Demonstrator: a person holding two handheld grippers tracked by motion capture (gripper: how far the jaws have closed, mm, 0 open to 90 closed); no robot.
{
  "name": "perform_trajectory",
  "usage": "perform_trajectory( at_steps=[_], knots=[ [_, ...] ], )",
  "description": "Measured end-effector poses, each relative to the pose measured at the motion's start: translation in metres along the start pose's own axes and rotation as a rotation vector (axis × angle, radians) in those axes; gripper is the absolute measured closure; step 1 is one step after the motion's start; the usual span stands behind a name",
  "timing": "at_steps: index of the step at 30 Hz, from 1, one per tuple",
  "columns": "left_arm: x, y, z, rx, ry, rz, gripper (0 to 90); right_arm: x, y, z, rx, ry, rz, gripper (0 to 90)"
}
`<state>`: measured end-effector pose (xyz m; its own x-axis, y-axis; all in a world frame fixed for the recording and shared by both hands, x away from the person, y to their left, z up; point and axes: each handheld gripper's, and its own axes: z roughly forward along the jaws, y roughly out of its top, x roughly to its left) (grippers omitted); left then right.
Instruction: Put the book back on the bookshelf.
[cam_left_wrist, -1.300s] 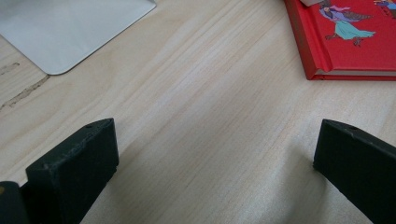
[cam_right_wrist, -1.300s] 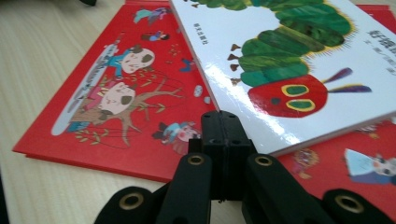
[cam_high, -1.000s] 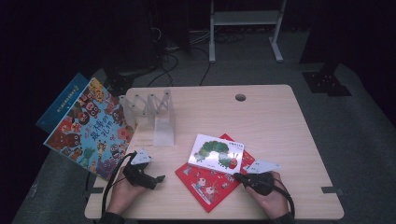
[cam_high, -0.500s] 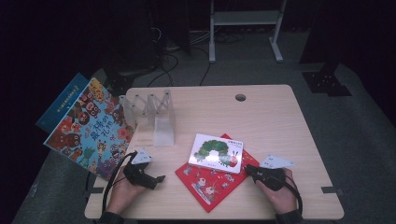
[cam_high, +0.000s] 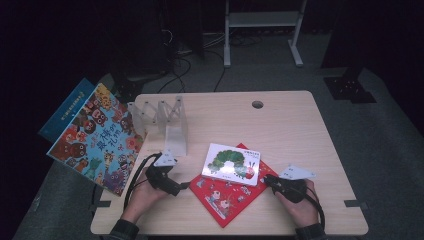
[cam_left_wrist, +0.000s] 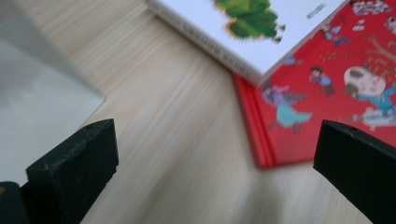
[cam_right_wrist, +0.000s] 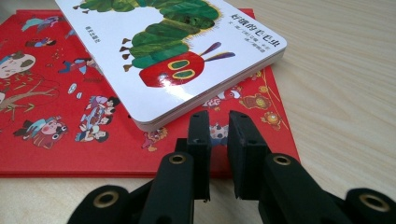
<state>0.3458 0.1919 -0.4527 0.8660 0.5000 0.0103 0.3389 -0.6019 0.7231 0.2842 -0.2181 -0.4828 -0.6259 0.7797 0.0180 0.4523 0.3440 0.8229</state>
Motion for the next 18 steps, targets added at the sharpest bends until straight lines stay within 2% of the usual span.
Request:
perform_trajectory(
  at_steps=[6, 9, 18],
  knots=[
    [0.000, 0.031, 0.014, 0.000, -0.054, 0.059, 0.0, -0.001, 0.000, 0.000, -0.001, -0.004, -0.003, 77.3],
    [0.002, 0.043, 0.021, 0.007, -0.064, 0.087, 0.0, -0.001, 0.000, 0.000, -0.001, -0.004, -0.004, 76.9],
    [0.012, 0.068, 0.039, -0.016, -0.107, 0.112, 0.0, -0.001, 0.000, 0.000, 0.000, -0.003, -0.005, 76.3]
  ],
)
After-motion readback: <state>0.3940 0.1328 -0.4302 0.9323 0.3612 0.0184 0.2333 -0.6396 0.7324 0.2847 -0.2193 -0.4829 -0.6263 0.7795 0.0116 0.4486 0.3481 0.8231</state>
